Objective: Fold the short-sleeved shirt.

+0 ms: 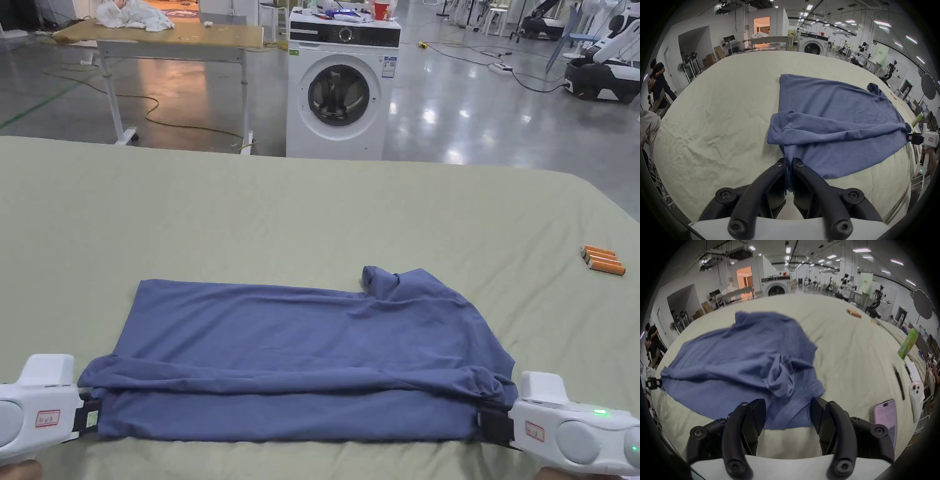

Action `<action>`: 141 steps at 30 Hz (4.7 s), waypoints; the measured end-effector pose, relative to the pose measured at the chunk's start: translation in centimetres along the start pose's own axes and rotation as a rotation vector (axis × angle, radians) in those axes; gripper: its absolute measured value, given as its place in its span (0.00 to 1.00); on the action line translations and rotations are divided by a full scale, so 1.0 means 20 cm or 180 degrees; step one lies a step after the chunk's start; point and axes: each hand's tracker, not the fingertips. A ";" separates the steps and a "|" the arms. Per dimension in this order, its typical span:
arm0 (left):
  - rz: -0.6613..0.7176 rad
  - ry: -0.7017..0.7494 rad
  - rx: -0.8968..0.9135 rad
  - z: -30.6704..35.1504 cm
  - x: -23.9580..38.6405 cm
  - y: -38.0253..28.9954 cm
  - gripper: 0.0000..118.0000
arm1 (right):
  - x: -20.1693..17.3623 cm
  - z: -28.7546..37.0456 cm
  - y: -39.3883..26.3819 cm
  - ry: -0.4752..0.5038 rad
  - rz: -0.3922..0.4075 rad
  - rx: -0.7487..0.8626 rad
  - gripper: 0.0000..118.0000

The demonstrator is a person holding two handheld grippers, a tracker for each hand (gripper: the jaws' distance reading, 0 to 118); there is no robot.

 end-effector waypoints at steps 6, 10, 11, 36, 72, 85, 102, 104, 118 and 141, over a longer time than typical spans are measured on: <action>-0.0004 0.0004 0.0076 0.01 0.00 -0.03 0.02 | -0.04 0.01 -0.01 0.0133 0.0062 0.0102 0.07; -0.0011 0.0014 0.0108 0.02 0.01 -0.03 0.02 | -0.07 0.04 0.00 0.0099 0.0144 0.0081 0.06; -0.0002 0.0010 0.0124 0.03 0.00 -0.03 0.02 | -0.07 0.06 0.00 0.0089 0.0131 0.0092 0.06; 0.0062 -0.0044 -0.0147 0.36 -0.17 -0.60 0.02 | -0.06 0.55 -0.53 0.0018 0.0456 -0.0142 0.06; -0.0379 0.0293 0.2154 0.48 0.38 0.02 0.00 | -0.79 0.75 0.10 -0.0108 0.0347 0.2582 0.02; -0.0162 0.0071 0.0434 -0.19 -0.05 0.50 0.00 | -0.74 0.54 0.15 -0.0097 0.0393 0.2182 0.02; -0.0210 0.0248 -0.0510 -0.62 -0.07 0.56 0.41 | -0.54 0.40 0.09 -0.0388 0.0357 0.1773 0.02; -0.0373 0.0223 -0.0489 -0.61 -0.03 0.55 0.30 | -0.53 0.38 0.09 -0.0388 0.0320 0.1734 0.02; -0.0303 -0.0154 0.0052 -0.31 -0.03 0.44 0.00 | -0.18 -0.08 0.61 -0.0179 0.0082 0.0439 0.36; -0.0134 -0.0080 0.0541 -0.10 -0.06 0.29 0.00 | -0.12 -0.38 0.66 -0.0059 0.0218 -0.0111 0.01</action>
